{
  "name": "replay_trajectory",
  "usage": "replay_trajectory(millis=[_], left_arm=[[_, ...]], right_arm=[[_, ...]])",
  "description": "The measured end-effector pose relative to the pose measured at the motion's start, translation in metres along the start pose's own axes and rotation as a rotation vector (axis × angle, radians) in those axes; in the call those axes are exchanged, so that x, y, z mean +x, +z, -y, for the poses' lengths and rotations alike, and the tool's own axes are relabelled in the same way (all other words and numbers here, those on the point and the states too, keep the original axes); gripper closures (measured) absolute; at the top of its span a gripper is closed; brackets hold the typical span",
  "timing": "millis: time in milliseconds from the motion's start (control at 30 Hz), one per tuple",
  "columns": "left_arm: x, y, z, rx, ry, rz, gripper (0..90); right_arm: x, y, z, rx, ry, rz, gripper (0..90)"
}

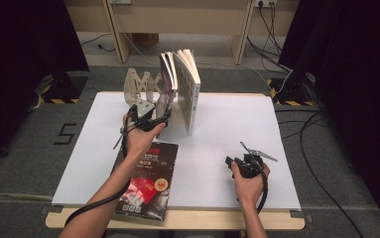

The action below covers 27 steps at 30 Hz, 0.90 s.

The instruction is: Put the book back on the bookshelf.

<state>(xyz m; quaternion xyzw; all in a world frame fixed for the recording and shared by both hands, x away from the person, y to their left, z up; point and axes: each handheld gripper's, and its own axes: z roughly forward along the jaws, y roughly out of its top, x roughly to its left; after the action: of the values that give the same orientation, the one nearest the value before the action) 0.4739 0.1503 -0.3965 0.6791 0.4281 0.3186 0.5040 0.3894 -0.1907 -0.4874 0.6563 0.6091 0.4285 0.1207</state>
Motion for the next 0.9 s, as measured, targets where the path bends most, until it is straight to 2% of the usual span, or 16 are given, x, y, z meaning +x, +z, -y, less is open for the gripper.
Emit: replay_trajectory(millis=[100,200,333,367,400,533,567,700,800,900], left_arm=[[-0.002,0.001,0.002,0.007,0.005,0.007,35.6],[-0.001,0.000,0.004,0.011,-0.008,0.013,35.7],[0.007,-0.005,0.006,0.032,-0.018,0.020,35.7],[0.010,-0.006,0.006,0.048,-0.026,0.028,35.7],[0.013,-0.007,0.007,0.065,-0.033,0.034,35.8],[0.026,-0.015,0.014,0.134,-0.015,0.041,35.4],[0.030,-0.018,0.016,0.142,-0.024,0.044,35.4],[0.048,-0.030,0.024,0.180,-0.047,0.040,35.9],[0.060,-0.038,0.030,0.208,-0.043,0.032,37.7],[0.075,-0.045,0.038,0.244,-0.071,0.016,41.0]], right_arm=[[0.000,0.000,0.000,-0.001,-0.001,0.002,58.4],[0.000,-0.001,0.000,-0.001,0.005,0.000,58.4],[0.000,-0.002,-0.001,-0.005,-0.006,-0.002,58.4],[0.000,-0.002,-0.001,-0.008,-0.018,0.001,58.4],[0.002,-0.002,-0.001,-0.010,-0.007,-0.005,58.4],[0.005,-0.004,-0.003,-0.010,-0.017,-0.010,58.4],[0.007,-0.004,-0.003,-0.008,-0.005,-0.012,58.4],[0.009,-0.005,-0.004,-0.014,-0.027,-0.013,58.4],[0.012,-0.004,-0.005,-0.012,-0.033,-0.016,58.4],[0.015,-0.004,-0.004,-0.006,-0.024,-0.019,58.4]])
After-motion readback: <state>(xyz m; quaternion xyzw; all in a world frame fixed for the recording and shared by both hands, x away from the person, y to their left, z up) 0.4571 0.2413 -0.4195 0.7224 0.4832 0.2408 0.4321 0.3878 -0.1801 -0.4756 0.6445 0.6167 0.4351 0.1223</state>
